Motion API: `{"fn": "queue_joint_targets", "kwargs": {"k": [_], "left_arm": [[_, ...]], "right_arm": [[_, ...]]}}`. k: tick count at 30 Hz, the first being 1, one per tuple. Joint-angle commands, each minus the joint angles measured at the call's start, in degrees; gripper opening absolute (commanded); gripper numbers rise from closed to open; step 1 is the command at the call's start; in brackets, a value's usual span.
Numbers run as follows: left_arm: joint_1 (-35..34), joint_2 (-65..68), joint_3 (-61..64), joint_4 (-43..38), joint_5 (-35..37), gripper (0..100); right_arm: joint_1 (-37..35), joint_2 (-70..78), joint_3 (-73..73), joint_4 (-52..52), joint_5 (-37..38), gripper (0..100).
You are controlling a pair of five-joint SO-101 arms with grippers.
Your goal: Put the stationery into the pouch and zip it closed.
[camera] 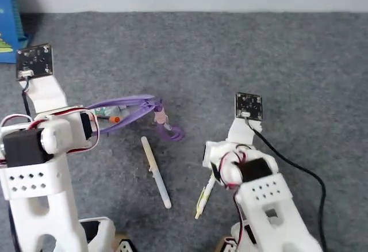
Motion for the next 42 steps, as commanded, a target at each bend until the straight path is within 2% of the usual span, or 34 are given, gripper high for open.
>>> {"fn": "queue_joint_targets", "kwargs": {"k": [1,11,15,19,21,24,28,33,38,42], "left_arm": [[-0.44,-0.26,-0.40,1.05,0.26,1],[-0.44,-0.26,-0.31,1.05,0.26,1],[-0.35,-0.26,-0.31,1.05,0.26,1],[-0.26,-0.26,-0.31,1.05,0.26,1],[-0.18,-0.26,-0.31,1.05,0.26,1],[-0.18,-0.26,-0.31,0.97,0.26,1],[-0.18,-0.26,-0.22,0.97,0.26,1],[-0.18,-0.18,-0.22,0.97,0.26,1],[-0.18,-0.18,-0.22,0.97,0.26,1],[-0.18,-0.18,-0.22,0.97,0.26,1]], "right_arm": [[1.45,7.25,-0.79,-4.26,-0.35,13.3],[1.54,24.66,-1.14,-14.37,-0.35,13.2],[3.47,28.97,-5.19,-11.56,-0.44,12.9],[5.49,32.57,-7.74,-11.12,-0.44,0.2],[5.49,33.01,-8.18,-9.89,-0.44,2.7],[5.05,32.57,-8.97,-8.13,-0.35,0.5],[5.05,26.51,-9.41,-5.49,3.60,0.8],[4.26,7.78,-9.49,-1.89,10.64,0.8],[-1.01,-14.11,-9.49,0.13,14.15,0.8],[-8.22,-25.98,-9.58,-0.04,18.46,0.8]]}}
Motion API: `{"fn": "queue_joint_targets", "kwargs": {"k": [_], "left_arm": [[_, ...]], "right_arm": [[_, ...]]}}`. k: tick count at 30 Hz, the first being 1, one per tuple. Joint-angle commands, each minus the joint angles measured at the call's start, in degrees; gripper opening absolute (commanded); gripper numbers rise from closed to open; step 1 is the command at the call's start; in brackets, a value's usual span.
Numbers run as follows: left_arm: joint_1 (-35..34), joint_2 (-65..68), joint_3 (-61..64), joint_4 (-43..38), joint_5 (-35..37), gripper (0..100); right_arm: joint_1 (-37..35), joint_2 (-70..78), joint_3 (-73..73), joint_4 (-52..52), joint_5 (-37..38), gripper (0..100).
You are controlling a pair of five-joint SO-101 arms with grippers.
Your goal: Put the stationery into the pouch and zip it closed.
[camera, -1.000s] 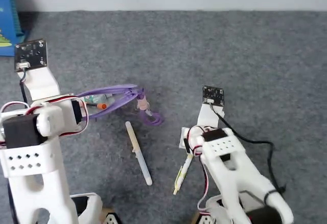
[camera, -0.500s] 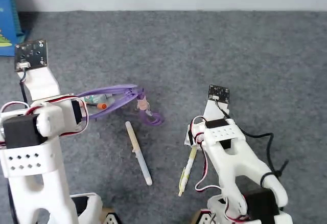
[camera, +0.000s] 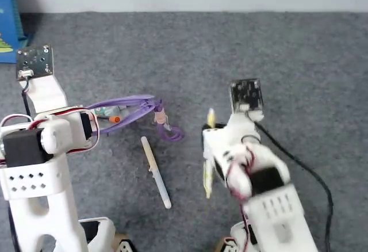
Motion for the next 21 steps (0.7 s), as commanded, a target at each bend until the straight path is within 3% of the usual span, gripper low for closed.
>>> {"fn": "queue_joint_targets", "kwargs": {"k": [1,7,21], "left_arm": [[-0.18,-0.18,-0.22,0.97,0.26,1],[-0.18,-0.18,-0.22,0.97,0.26,1],[-0.18,-0.18,-0.22,0.97,0.26,1]], "right_arm": [[-6.46,-11.12,-3.52,0.22,2.73,0.8],[-13.05,-14.90,-8.18,-6.81,2.90,0.8],[-18.24,-8.04,-4.04,-47.96,2.55,0.8]]}}
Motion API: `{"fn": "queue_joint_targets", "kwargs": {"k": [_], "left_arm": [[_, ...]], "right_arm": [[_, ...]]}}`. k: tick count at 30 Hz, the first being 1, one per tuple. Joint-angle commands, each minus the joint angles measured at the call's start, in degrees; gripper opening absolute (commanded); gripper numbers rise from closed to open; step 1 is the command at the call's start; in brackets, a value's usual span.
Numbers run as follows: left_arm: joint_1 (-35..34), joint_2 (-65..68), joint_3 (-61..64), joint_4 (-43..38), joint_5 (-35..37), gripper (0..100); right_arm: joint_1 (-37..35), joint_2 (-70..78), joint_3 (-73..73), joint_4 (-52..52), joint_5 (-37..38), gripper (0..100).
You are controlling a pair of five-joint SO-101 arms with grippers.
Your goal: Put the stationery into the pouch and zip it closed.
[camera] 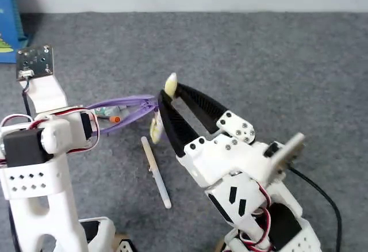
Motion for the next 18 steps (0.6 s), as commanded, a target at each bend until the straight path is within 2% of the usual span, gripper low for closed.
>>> {"fn": "queue_joint_targets", "kwargs": {"k": [1,12,18], "left_arm": [[-0.18,-0.18,-0.22,0.97,0.26,1],[-0.26,-0.18,-0.22,1.05,0.26,1],[-0.44,-0.18,-0.13,1.05,0.26,1]], "right_arm": [[-0.48,5.49,1.58,-12.35,0.35,0.8],[-0.22,26.33,4.57,-42.86,0.62,0.8],[-0.31,35.91,5.45,-46.90,0.79,0.8]]}}
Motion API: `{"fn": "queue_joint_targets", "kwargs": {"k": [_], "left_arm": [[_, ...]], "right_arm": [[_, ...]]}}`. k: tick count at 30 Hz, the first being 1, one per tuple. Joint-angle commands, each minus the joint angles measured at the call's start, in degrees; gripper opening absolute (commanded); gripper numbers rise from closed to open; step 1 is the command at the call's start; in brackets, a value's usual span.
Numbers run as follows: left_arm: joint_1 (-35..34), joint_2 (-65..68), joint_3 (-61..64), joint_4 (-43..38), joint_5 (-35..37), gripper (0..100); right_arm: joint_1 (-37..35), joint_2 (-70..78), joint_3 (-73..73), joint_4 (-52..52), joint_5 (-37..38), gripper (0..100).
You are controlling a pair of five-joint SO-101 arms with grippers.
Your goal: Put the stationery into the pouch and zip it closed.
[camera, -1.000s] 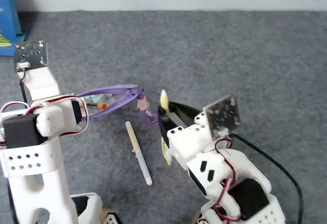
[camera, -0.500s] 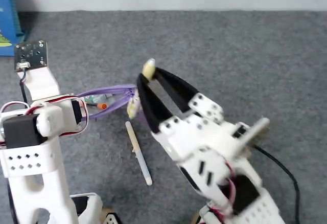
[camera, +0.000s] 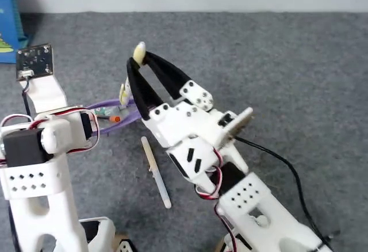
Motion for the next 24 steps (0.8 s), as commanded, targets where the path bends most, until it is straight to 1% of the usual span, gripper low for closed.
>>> {"fn": "queue_joint_targets", "kwargs": {"k": [1,4,8,12,18,24], "left_arm": [[-0.44,-0.18,-0.13,1.05,0.26,1],[-0.35,-0.18,-0.13,1.05,0.26,1],[-0.26,-0.18,-0.13,1.05,0.26,1],[-0.53,-0.18,-0.13,1.05,0.26,1],[-0.53,-0.18,-0.13,1.05,0.26,1],[-0.44,-0.18,-0.13,1.05,0.26,1]], "right_arm": [[-0.40,5.05,1.05,-1.54,1.14,0.9],[-1.80,7.08,4.22,-1.71,5.63,3.1],[-5.05,5.58,8.35,-1.54,8.79,14.7],[-5.93,2.59,10.64,-0.40,9.32,15.5],[-5.93,-9.98,11.25,12.62,9.14,20.3],[-5.49,-25.54,10.81,26.33,6.07,16.6]]}}
